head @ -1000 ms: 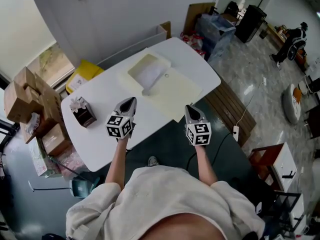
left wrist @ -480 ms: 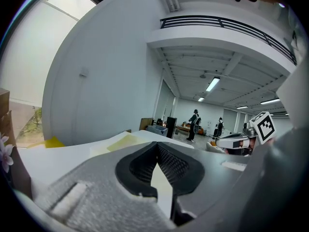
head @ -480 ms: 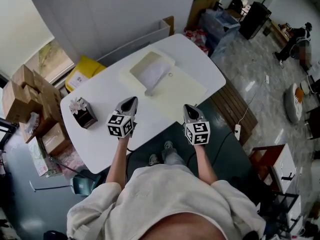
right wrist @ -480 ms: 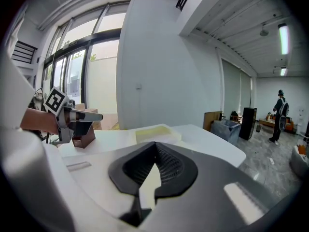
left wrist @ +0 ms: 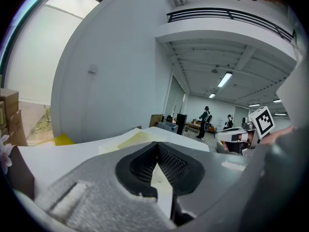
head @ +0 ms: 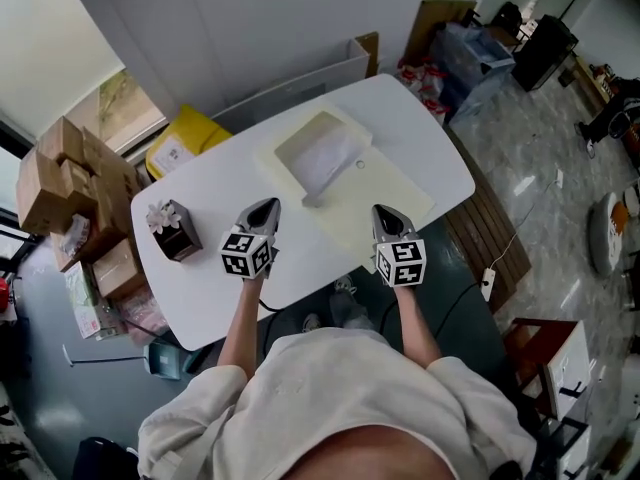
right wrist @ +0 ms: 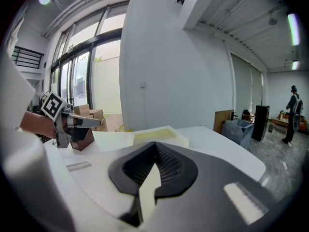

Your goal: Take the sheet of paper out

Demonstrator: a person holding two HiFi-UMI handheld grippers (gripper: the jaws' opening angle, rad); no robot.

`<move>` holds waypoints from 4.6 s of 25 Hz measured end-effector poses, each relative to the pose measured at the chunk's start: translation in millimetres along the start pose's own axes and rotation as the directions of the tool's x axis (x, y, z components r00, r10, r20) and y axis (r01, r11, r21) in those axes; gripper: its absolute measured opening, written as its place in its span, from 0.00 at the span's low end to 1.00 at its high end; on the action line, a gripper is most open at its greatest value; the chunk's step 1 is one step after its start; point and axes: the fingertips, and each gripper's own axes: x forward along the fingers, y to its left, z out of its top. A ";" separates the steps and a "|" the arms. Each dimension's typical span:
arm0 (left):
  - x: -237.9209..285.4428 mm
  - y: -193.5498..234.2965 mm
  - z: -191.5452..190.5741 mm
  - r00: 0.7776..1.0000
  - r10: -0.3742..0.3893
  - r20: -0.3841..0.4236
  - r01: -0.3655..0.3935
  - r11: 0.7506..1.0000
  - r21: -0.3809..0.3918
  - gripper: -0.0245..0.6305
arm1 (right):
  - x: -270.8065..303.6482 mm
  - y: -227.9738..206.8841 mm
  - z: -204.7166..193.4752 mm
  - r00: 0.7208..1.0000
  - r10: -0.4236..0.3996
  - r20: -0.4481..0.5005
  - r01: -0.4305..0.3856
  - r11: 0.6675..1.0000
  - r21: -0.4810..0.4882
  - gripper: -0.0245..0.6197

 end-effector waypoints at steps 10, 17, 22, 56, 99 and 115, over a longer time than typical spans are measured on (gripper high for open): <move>39.4 28.5 -3.2 0.990 0.138 -0.038 -0.139 0.989 -0.041 0.04 | 75.1 -31.7 10.7 0.989 0.144 -0.040 -0.144 0.990 -0.006 0.04; 55.3 38.2 -12.5 0.973 0.219 -0.079 -0.224 0.973 -0.055 0.04 | 115.1 -34.4 -3.7 0.964 0.252 -0.088 -0.250 0.968 0.029 0.04; 61.7 42.3 -24.4 0.963 0.245 -0.110 -0.253 0.965 -0.068 0.04 | 135.8 -32.6 -18.1 0.949 0.291 -0.120 -0.284 0.956 0.078 0.04; 93.5 87.2 -77.8 0.976 0.121 -0.181 -0.151 0.976 -0.160 0.04 | 215.0 -31.7 -97.8 0.958 0.255 -0.133 -0.002 0.466 0.885 0.05; 82.6 81.9 -62.1 0.983 0.120 -0.142 -0.140 0.980 -0.140 0.04 | 217.3 -42.7 -121.5 0.966 0.194 -0.168 0.099 0.322 0.941 0.04; 121.6 8.3 -47.8 0.990 -0.025 -0.137 0.016 0.997 -0.072 0.04 | 129.5 -96.6 -139.7 0.985 0.083 -0.150 0.116 0.317 0.941 0.04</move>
